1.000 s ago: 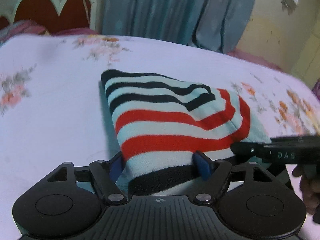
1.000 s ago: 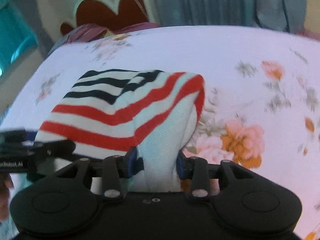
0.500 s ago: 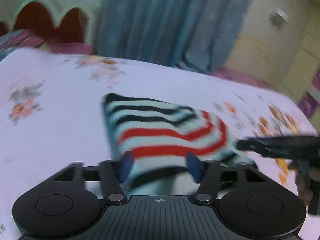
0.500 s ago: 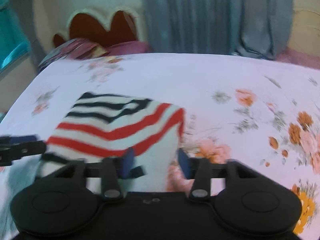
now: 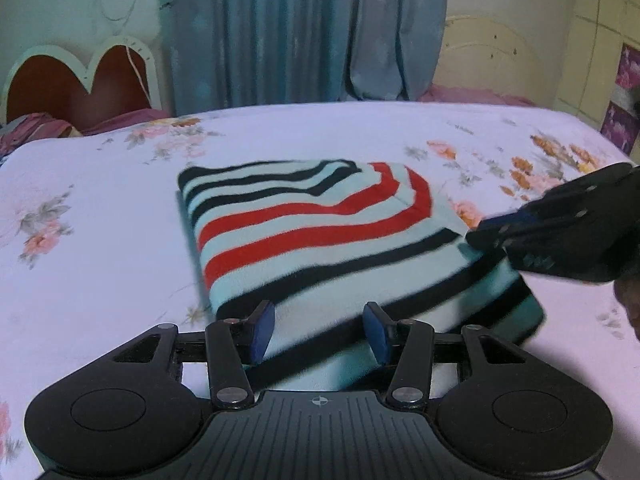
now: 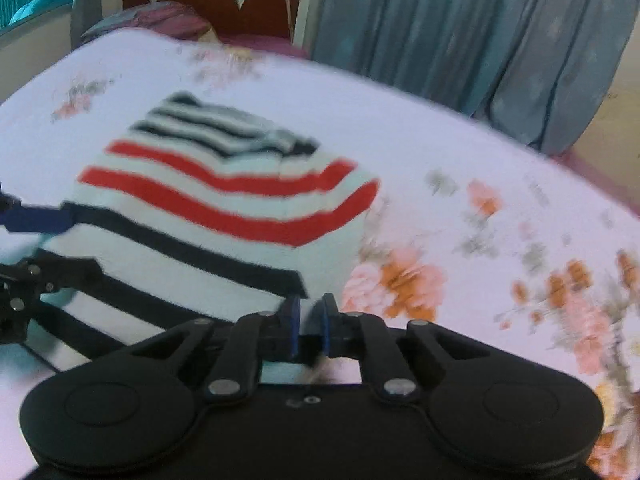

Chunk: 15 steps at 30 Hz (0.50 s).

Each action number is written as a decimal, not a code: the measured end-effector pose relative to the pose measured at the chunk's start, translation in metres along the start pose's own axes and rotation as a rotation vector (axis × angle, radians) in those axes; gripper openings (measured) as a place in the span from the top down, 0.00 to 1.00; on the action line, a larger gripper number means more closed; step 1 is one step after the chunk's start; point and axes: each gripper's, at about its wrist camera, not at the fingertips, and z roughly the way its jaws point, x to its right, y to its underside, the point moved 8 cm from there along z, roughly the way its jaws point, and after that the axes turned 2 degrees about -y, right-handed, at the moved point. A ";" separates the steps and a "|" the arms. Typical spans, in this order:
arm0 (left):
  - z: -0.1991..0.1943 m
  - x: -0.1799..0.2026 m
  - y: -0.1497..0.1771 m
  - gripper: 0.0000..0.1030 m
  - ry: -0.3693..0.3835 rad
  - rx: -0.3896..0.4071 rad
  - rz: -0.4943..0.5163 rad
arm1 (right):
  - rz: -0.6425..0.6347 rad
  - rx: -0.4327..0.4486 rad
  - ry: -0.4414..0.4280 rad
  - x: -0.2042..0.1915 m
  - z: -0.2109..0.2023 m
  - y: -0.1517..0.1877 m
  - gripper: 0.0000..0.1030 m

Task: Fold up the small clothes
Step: 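Open both tools and press the folded bundle flat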

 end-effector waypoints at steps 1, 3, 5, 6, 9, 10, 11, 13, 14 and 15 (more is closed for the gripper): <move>-0.006 -0.001 0.004 0.53 -0.006 -0.004 -0.007 | 0.005 0.033 -0.016 -0.001 -0.014 -0.001 0.82; -0.013 -0.001 0.018 0.53 -0.028 -0.028 -0.018 | 0.016 0.050 -0.054 -0.005 -0.032 0.002 0.83; -0.011 0.001 0.031 0.53 -0.041 -0.055 -0.030 | 0.002 0.039 -0.091 -0.014 -0.038 0.012 0.84; -0.010 0.002 0.037 0.53 -0.049 -0.062 -0.035 | -0.012 0.018 -0.107 -0.019 -0.035 0.019 0.86; -0.006 0.004 0.042 0.53 -0.074 -0.062 -0.027 | -0.039 -0.062 -0.087 -0.023 -0.014 0.039 0.90; -0.006 0.005 0.042 0.53 -0.082 -0.062 -0.021 | -0.024 -0.076 -0.094 -0.021 -0.008 0.044 0.90; -0.005 0.007 0.043 0.53 -0.092 -0.064 -0.015 | -0.012 -0.076 -0.100 -0.019 -0.004 0.047 0.91; -0.004 0.007 0.044 0.53 -0.109 -0.064 -0.008 | 0.022 -0.067 -0.120 -0.015 -0.002 0.050 0.91; -0.004 0.008 0.044 0.53 -0.120 -0.064 -0.004 | 0.035 -0.064 -0.127 -0.013 -0.003 0.051 0.91; -0.004 0.009 0.044 0.53 -0.131 -0.065 -0.001 | 0.044 -0.061 -0.133 -0.012 -0.004 0.053 0.91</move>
